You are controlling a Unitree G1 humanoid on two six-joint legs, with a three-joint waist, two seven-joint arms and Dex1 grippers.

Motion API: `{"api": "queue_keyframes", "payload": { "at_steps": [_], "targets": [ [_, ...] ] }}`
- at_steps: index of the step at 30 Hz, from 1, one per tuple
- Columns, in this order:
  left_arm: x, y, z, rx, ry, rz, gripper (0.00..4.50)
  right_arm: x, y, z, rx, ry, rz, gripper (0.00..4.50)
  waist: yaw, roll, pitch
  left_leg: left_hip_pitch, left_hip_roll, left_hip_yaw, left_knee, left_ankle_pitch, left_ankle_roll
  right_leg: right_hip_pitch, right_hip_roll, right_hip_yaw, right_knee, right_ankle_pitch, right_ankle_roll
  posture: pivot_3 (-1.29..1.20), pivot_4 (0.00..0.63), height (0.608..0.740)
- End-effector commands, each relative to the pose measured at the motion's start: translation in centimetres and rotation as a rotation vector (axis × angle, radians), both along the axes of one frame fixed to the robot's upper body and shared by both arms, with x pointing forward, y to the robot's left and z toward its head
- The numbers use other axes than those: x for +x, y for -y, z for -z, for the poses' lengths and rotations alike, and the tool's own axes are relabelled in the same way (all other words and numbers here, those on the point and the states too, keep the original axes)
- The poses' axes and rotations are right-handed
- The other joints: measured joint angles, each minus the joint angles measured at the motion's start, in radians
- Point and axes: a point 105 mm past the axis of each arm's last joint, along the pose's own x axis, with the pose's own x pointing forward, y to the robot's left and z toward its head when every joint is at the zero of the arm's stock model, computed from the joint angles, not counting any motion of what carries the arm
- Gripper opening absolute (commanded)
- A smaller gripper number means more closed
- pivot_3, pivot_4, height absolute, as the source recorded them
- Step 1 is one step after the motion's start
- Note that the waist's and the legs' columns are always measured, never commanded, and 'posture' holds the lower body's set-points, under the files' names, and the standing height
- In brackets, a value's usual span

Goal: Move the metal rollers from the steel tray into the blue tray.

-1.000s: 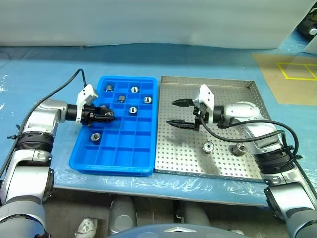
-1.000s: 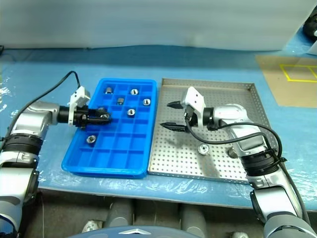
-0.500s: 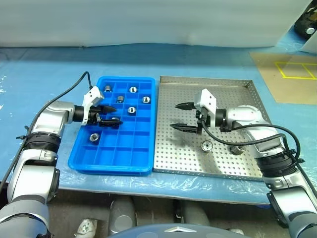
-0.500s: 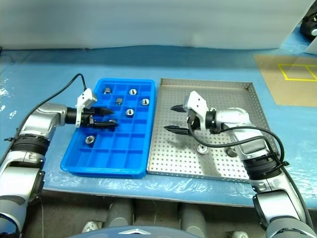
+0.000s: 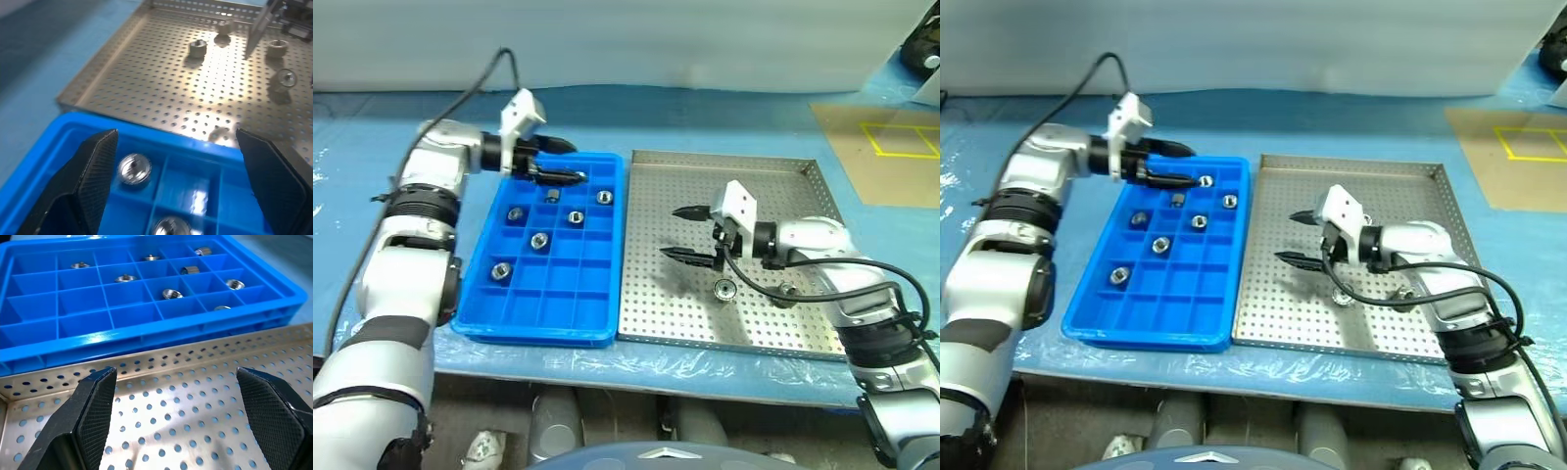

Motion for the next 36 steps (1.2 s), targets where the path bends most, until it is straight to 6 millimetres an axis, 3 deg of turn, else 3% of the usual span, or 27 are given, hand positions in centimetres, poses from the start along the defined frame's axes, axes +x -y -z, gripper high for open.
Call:
{"api": "queue_keyframes", "payload": {
  "at_steps": [1,11,18,26,36],
  "targets": [
    [-0.4,2.7,-0.4,0.044,0.043,0.113,4.07,-0.9,0.7,-1.9,0.022,0.067,0.04,4.05,-0.008,0.0,0.0,0.0,0.0,0.0,0.0,0.0,0.0,0.0,0.0,0.0,0.0,0.0,0.0,-0.34,0.15,0.74],
    [-3.0,10.8,4.2,0.107,-0.001,0.352,4.07,-3.8,5.1,-2.1,0.015,0.067,0.295,4.05,-0.064,-0.001,0.0,0.0,-0.001,0.0,0.003,-0.002,0.003,0.001,0.0,0.002,-0.002,0.0,0.001,-0.57,0.15,0.74],
    [-4.8,14.4,7.3,0.152,-0.054,0.405,4.07,-6.6,5.7,-4.0,0.091,0.122,0.355,4.05,-0.116,-0.001,0.0,0.0,-0.001,0.002,0.009,-0.007,0.012,0.002,0.0,0.003,-0.002,0.001,0.002,-0.69,0.15,0.74],
    [-6.0,16.5,10.6,0.226,-0.033,0.406,4.07,-8.2,5.5,-3.8,0.092,0.12,0.393,4.05,-0.177,-0.001,0.0,-0.001,-0.003,0.004,0.016,-0.011,0.018,0.003,-0.001,0.002,-0.004,0.001,0.004,-0.76,0.15,0.74],
    [-5.9,17.3,12.6,0.253,-0.015,0.318,4.07,-8.5,6.1,-3.5,0.066,0.105,0.441,4.05,-0.226,0.0,0.0,-0.005,-0.004,0.004,0.016,-0.013,0.022,0.003,-0.003,0.001,-0.009,0.001,0.004,-0.77,0.15,0.74]
  ]
}}
